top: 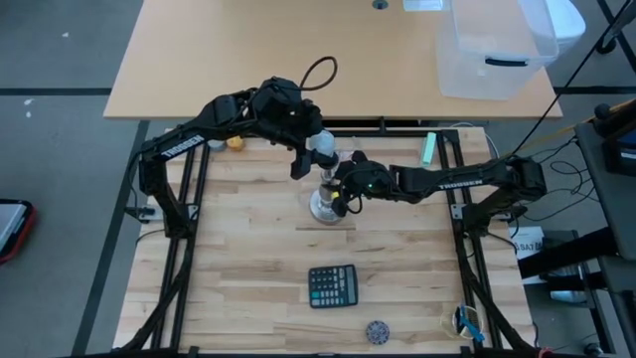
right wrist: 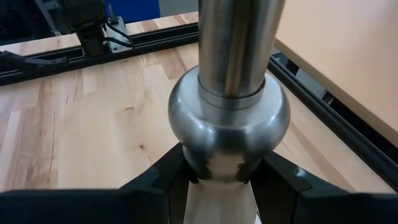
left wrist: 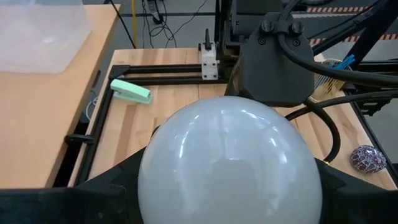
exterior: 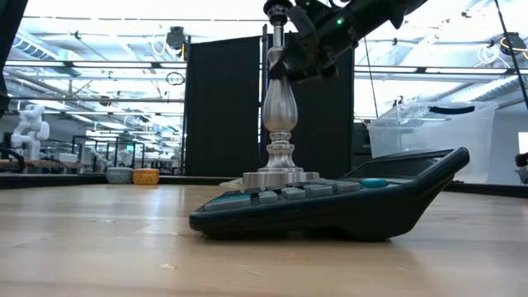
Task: Screw lightbulb
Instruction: Insert the light bulb into the lamp
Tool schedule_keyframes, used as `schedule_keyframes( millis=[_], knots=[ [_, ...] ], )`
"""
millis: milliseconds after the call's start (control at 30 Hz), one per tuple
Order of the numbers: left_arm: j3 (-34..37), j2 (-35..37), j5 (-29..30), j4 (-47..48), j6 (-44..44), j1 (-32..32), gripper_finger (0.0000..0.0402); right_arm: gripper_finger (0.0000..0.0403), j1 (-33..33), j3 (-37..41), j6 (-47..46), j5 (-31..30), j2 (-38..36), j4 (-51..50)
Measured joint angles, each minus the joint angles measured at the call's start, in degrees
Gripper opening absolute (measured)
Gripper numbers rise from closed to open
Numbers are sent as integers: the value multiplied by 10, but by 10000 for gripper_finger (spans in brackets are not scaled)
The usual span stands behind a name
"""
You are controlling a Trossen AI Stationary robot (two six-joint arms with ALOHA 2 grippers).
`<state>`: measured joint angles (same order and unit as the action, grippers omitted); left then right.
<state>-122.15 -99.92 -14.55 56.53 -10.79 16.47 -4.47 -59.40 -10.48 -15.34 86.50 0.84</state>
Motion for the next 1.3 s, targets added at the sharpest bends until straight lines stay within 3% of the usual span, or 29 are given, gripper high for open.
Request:
schedule_keyframes(
  millis=[533,1300],
  knots=[
    [0,0,-3,11,-1,0,261,133,5,2,-15,9,8,39],
    [-1,10,1,109,20,5,262,139,10,-1,13,33,84,192]
  ],
)
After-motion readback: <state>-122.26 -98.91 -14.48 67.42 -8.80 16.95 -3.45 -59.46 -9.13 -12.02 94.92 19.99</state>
